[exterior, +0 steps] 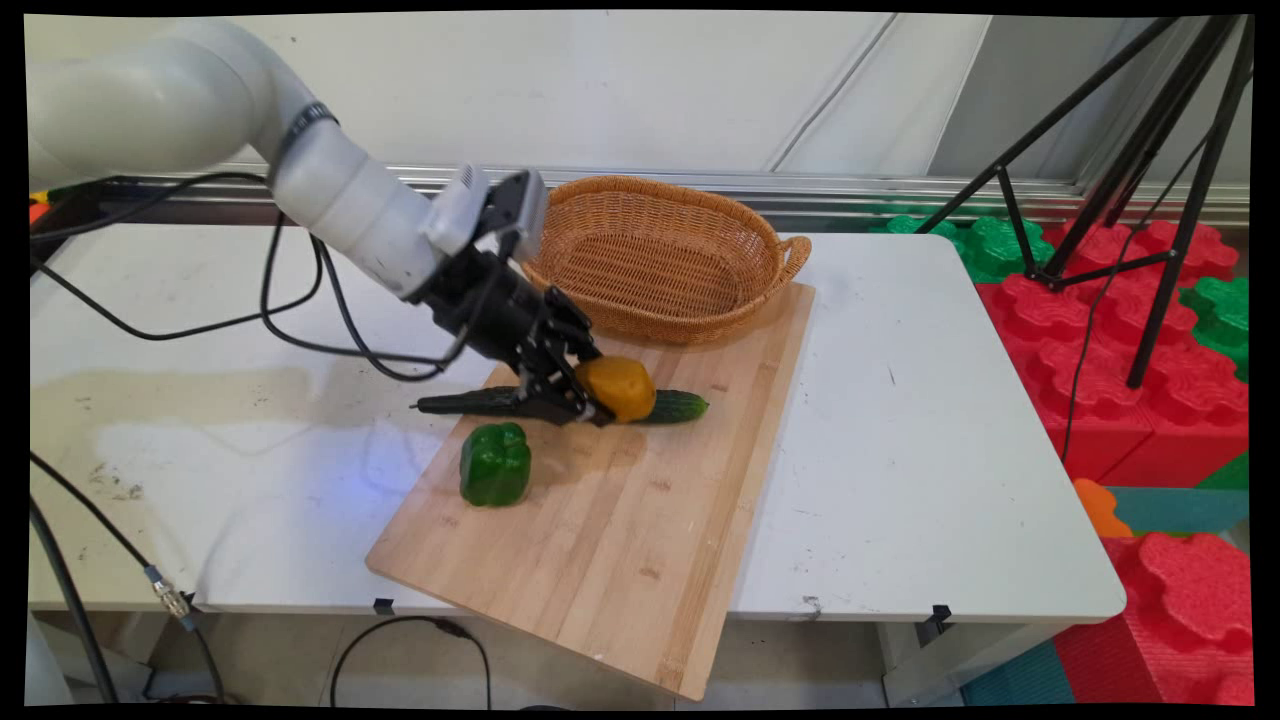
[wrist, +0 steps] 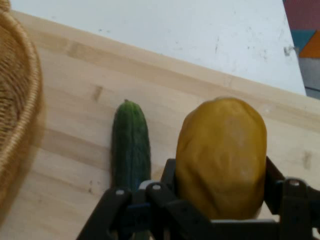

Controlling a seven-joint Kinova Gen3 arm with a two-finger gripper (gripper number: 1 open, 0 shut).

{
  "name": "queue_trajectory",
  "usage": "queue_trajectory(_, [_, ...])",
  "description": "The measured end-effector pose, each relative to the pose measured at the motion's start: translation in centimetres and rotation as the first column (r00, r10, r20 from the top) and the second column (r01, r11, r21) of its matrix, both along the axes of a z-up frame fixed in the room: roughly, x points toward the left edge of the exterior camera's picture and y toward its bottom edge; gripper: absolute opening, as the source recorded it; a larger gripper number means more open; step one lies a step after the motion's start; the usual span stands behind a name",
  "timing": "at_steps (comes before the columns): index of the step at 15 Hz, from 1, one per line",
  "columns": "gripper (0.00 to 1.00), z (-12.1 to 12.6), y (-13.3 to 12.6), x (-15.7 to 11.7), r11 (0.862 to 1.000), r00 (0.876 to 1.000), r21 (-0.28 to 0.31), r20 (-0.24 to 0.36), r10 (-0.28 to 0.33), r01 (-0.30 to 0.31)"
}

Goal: Place the picked object on the cutting board

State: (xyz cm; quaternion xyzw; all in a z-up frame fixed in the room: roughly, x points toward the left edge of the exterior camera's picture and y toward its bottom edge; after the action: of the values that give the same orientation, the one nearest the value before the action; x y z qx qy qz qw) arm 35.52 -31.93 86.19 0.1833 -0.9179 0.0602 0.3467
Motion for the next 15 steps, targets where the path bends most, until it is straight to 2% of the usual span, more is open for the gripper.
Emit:
queue_trajectory(4, [0.00,-2.7,-0.4,-1.9,0.999,0.999,0.027,0.046,0.022,-0.024])
queue_trajectory(13, [0.00,-6.4,-1.5,-4.7,0.997,0.994,0.047,0.096,0.055,-0.060])
queue_trajectory(14, [1.00,-6.7,-1.6,-5.0,0.997,0.994,0.048,0.096,0.058,-0.063])
queue_trajectory(15, [1.00,-6.8,-1.7,-5.2,0.997,0.993,0.047,0.095,0.062,-0.067])
